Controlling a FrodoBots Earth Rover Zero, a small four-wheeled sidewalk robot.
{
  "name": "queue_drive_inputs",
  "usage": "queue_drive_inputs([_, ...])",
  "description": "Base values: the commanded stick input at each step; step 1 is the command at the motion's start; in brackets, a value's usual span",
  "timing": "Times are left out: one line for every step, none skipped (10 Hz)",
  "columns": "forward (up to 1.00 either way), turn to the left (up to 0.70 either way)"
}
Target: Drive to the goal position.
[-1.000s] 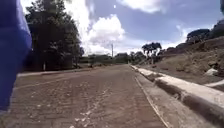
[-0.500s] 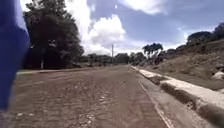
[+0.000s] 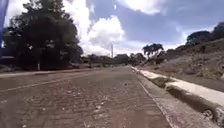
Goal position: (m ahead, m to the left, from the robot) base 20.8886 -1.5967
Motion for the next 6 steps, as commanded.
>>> queue_drive_inputs([0.7,0.0])
queue_drive_inputs([0.7,-0.06])
queue_drive_inputs([0.7,-0.24])
queue_drive_inputs([0.7,-0.1])
queue_drive_inputs([0.7,-0.16])
queue_drive_inputs([0.7,-0.27])
